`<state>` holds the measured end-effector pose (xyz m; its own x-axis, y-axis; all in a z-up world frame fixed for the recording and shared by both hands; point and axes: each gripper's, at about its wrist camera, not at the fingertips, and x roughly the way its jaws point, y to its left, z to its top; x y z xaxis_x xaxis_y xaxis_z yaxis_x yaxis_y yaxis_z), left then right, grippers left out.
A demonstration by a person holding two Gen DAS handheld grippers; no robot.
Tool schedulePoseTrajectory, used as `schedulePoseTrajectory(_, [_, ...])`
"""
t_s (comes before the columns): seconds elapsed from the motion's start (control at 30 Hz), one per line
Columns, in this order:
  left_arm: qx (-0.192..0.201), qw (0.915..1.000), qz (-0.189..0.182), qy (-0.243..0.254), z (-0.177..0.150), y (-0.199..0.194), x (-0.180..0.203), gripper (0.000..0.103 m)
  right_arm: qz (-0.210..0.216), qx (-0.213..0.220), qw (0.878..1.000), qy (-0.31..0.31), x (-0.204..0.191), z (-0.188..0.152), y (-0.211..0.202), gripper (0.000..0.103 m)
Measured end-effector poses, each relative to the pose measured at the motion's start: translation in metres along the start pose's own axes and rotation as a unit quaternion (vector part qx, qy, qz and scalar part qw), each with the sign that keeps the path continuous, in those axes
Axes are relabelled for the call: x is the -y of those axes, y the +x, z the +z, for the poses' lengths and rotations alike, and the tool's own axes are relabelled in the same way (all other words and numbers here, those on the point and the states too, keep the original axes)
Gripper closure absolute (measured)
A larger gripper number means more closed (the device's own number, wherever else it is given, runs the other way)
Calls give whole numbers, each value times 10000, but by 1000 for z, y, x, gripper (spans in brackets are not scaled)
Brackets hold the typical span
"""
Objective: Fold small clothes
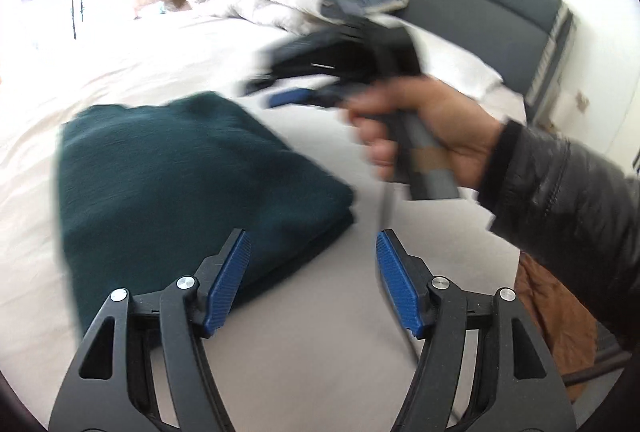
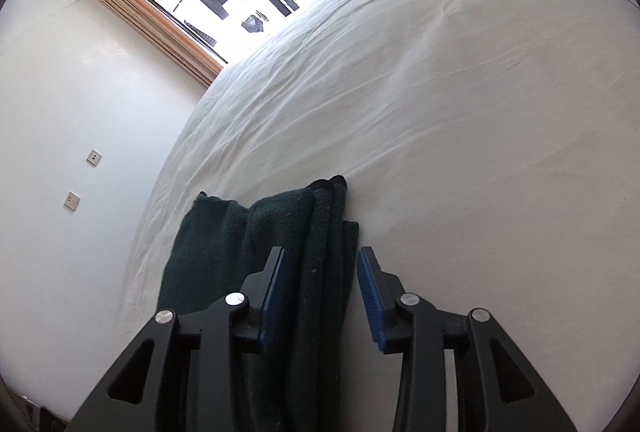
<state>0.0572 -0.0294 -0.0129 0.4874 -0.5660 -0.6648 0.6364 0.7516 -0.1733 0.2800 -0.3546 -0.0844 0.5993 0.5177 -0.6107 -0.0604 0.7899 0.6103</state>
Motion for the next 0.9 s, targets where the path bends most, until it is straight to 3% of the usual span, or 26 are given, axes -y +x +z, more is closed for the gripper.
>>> schedulePoseTrajectory(0.17, [405, 9951, 676, -603, 2, -38, -77, 38, 786, -181, 9965, -198, -27, -36, -17, 63])
schedulePoseTrajectory(0.27, [386, 9926, 903, -711, 3, -37, -110, 38, 603, -581, 9954, -471, -36, -61, -1, 63])
schedulePoseTrajectory(0.33, [75, 9923, 1028, -682, -1, -24, -124, 38, 524, -680, 9955, -398, -24, -72, 6, 65])
schedulePoseTrajectory(0.37, [42, 9920, 1064, -670, -4, -19, -126, 38, 551, -627, 9960, -331, -17, -73, 7, 68])
schedulePoseTrajectory(0.43, [90, 9916, 1146, -597, -12, -18, -133, 37, 558, -549, 9969, -110, -4, -72, 4, 87])
schedulePoseTrajectory(0.5, [93, 9910, 1201, -585, -15, -19, -136, 37, 449, -476, 9978, -46, 0, -68, -2, 89])
schedulePoseTrajectory(0.57, [117, 9915, 1124, -640, -16, -22, -132, 37, 135, -371, 9992, -80, -4, -63, -12, 80])
schedulePoseTrajectory(0.6, [123, 9915, 1090, -701, -19, -23, -132, 37, 133, -265, 9996, -24, -5, -59, -18, 62])
schedulePoseTrajectory(0.63, [150, 9914, 1028, -793, -18, -23, -134, 37, 285, -181, 9994, 38, -6, -54, -21, 57])
schedulePoseTrajectory(0.73, [161, 9899, 986, -1009, -20, -25, -134, 37, 444, -133, 9989, 45, -14, -39, -18, 57])
schedulePoseTrajectory(0.9, [79, 9898, 972, -1038, -24, -22, -118, 37, 185, -730, 9967, 302, -4, -20, 23, 57])
